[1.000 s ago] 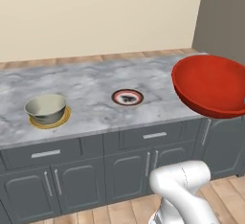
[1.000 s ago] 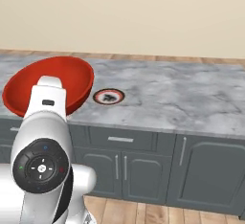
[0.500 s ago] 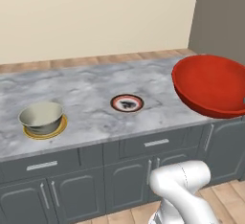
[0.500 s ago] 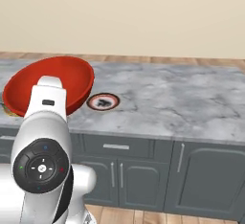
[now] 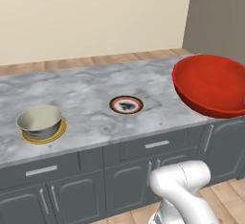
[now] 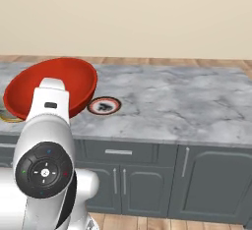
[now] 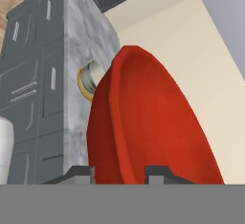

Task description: Move the bowls from the cabinet to the plates on the dining table.

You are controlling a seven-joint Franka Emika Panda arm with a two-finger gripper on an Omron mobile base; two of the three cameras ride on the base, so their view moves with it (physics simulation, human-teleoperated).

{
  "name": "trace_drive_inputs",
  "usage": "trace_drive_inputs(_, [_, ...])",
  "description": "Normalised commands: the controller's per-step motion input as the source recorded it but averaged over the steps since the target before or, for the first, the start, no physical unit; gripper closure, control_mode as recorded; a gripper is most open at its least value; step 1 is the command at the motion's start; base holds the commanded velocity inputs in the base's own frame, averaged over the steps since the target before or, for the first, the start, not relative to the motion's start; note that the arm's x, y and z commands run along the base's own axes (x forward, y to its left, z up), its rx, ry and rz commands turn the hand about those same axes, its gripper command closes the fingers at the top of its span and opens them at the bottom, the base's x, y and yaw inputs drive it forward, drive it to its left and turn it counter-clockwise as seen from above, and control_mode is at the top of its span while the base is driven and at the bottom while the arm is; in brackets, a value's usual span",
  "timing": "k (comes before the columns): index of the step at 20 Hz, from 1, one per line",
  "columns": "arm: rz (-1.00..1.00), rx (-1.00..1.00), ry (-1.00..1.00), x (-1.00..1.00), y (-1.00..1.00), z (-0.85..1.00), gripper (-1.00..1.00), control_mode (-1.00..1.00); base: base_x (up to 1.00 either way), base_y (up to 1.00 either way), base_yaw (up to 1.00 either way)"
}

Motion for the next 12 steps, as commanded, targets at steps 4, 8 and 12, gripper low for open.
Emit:
trace_drive_inputs(4, [0.00, 0.00, 0.00, 0.00, 0.00, 0.00, 1.00, 1.00, 0.00, 0.42, -0.14])
trace_drive_inputs(8, [0.00, 0.00, 0.00, 0.00, 0.00, 0.00, 1.00, 1.00, -0.01, 0.54, -0.14])
trace_drive_inputs(12, [0.00, 0.00, 0.00, 0.00, 0.00, 0.00, 1.00, 1.00, 0.00, 0.47, -0.14])
